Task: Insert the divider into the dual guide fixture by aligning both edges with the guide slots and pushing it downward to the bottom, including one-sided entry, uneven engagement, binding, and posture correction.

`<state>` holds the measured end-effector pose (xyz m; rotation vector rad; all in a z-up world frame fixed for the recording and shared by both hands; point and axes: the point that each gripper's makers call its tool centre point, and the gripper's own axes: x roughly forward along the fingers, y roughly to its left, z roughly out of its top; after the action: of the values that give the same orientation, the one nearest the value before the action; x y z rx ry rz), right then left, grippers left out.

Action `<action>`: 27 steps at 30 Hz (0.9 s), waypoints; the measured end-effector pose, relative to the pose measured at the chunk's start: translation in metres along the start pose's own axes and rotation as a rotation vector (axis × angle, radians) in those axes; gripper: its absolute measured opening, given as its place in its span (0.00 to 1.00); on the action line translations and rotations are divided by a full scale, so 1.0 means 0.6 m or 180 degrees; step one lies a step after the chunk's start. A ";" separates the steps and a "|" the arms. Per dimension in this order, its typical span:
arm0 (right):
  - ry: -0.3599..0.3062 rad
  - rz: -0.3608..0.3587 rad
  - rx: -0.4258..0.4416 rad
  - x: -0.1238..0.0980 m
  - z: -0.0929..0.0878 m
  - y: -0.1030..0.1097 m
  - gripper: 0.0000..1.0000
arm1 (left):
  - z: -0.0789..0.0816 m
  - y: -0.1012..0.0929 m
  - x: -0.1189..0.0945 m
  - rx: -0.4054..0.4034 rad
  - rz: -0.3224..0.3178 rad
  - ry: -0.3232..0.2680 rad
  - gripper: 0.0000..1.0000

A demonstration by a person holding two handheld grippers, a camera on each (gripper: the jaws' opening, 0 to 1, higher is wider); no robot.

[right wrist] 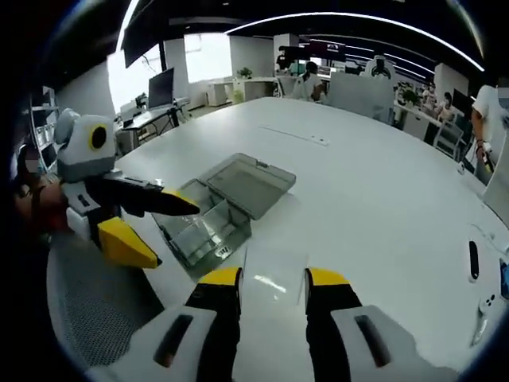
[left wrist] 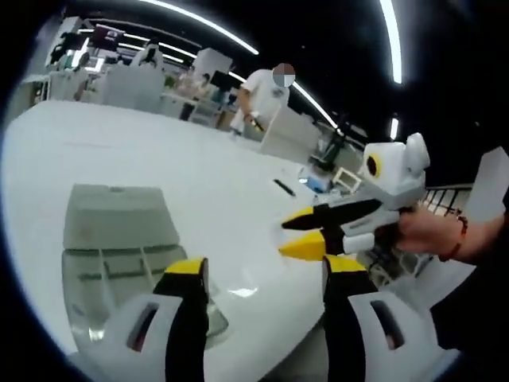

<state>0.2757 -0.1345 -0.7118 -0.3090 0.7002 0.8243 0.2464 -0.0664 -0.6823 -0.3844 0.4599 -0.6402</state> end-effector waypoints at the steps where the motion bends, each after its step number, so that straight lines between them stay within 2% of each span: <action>1: -0.0011 0.0009 0.0000 -0.001 0.001 0.004 0.27 | 0.002 0.001 -0.001 -0.0008 0.0008 -0.0012 0.53; 3: -0.0037 0.0029 -0.0003 -0.002 0.004 0.009 0.27 | 0.009 0.002 -0.004 0.0016 0.0048 -0.0074 0.48; 8: -0.0147 0.0115 0.0001 -0.003 0.016 0.024 0.27 | 0.008 0.002 -0.001 -0.0042 0.0042 -0.0068 0.43; 11: -0.0209 0.0157 -0.0015 -0.003 0.023 0.032 0.27 | 0.010 -0.002 -0.002 -0.0168 0.0008 -0.0110 0.35; 14: -0.0254 0.0198 -0.0060 -0.004 0.028 0.037 0.27 | 0.011 -0.003 -0.002 -0.0210 -0.0006 -0.0127 0.33; 23: -0.0328 0.0276 -0.0156 -0.004 0.042 0.052 0.27 | 0.017 -0.005 -0.004 -0.0378 -0.0067 -0.0135 0.15; 27: -0.0332 0.0340 -0.0201 -0.003 0.045 0.063 0.27 | 0.018 -0.009 -0.004 -0.0440 -0.0100 -0.0152 0.11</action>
<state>0.2582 -0.0973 -0.6900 -0.2852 0.5978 0.9587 0.2475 -0.0667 -0.6701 -0.5378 0.4545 -0.6300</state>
